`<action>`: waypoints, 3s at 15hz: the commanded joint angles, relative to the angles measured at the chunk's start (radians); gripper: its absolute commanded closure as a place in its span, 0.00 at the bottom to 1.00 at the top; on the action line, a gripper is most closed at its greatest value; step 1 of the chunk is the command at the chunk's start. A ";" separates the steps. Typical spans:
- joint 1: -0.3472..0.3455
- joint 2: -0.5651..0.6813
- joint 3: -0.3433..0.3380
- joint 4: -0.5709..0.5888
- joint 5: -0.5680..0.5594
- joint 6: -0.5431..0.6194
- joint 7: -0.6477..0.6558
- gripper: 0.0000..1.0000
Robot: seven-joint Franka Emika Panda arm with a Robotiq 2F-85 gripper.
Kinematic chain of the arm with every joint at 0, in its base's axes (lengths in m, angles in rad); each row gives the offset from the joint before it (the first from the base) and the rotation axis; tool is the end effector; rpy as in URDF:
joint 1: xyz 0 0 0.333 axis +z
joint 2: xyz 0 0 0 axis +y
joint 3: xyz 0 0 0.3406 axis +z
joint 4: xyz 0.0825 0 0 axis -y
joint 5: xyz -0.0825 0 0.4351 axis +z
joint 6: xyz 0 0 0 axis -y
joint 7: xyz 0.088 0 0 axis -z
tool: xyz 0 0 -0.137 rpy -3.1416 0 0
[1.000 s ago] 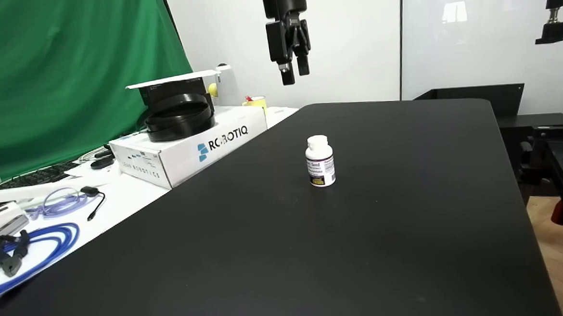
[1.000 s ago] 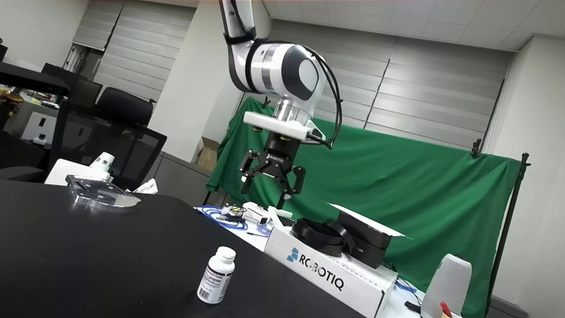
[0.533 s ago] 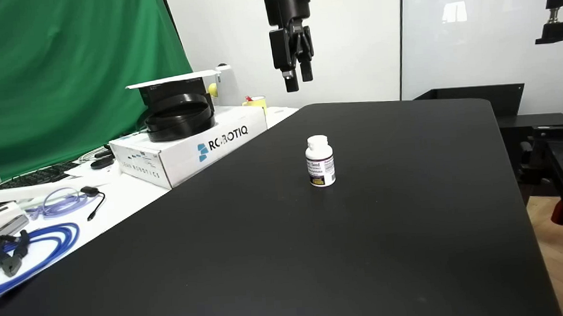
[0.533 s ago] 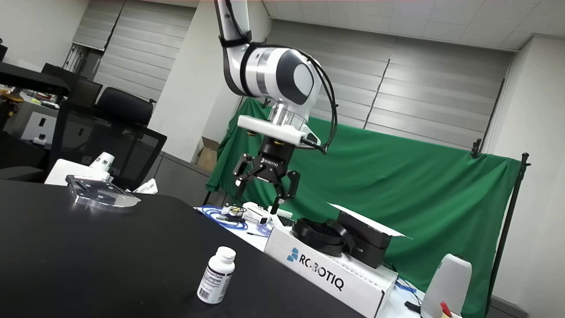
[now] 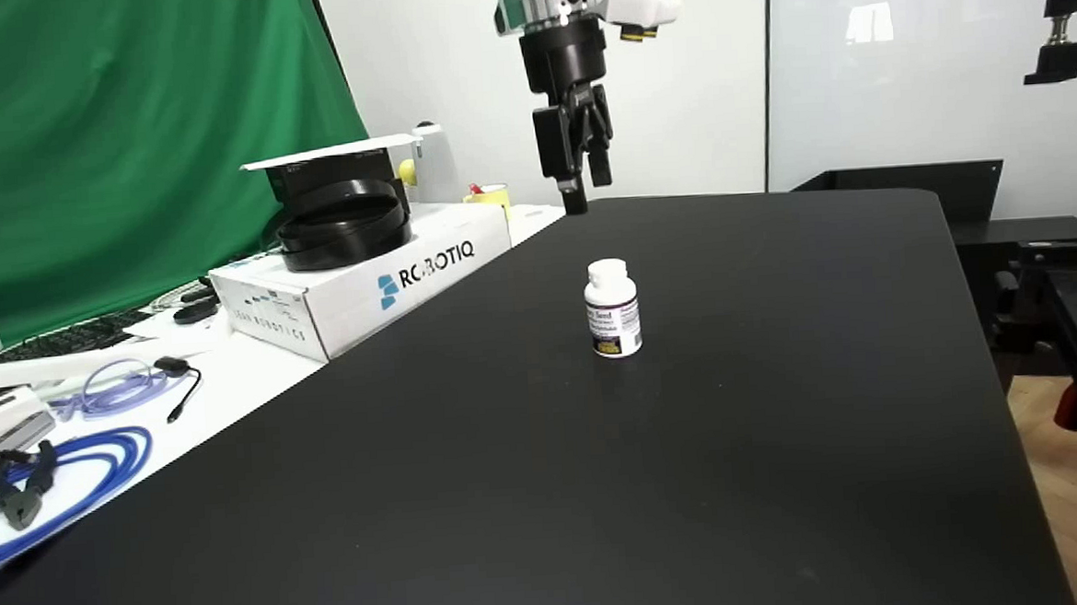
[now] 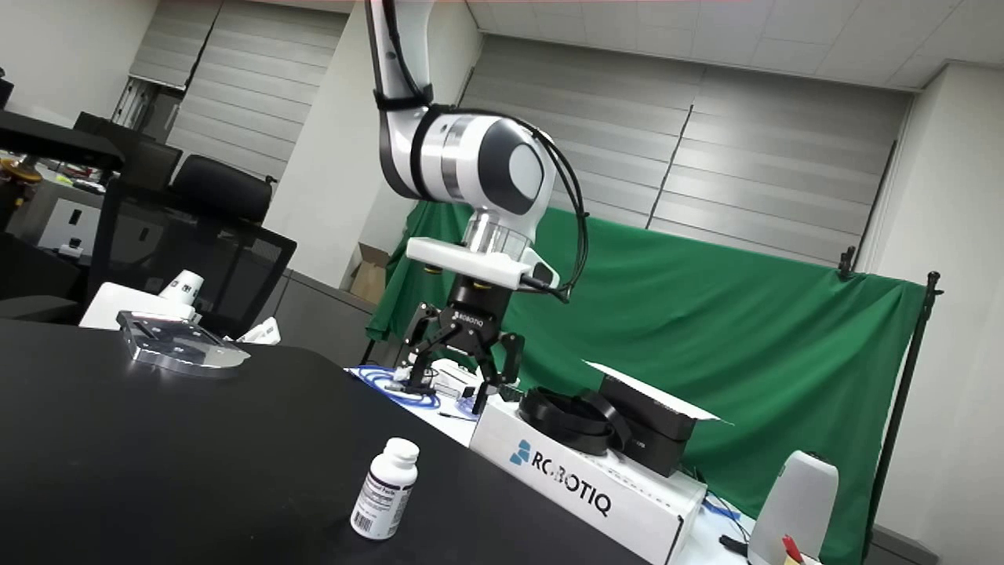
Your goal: Move the bottle from right to left
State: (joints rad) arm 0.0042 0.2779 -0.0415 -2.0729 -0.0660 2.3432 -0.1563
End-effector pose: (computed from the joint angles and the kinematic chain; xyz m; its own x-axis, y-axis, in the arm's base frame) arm 0.6266 -0.0257 0.2531 0.9860 0.1655 -0.0179 0.1663 -0.9845 0.0562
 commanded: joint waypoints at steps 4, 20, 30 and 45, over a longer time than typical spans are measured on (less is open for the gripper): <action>-0.004 0.050 0.007 -0.054 -0.004 0.068 0.073 0.00; -0.032 0.064 0.069 -0.154 0.082 0.335 0.010 0.81; -0.003 0.017 0.043 -0.063 0.033 0.095 0.063 0.83; 0.116 -0.086 0.177 -0.073 -0.036 0.142 -0.069 0.83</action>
State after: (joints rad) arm 0.0949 0.2048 0.1094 -2.1428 -0.0727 2.4633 -0.1961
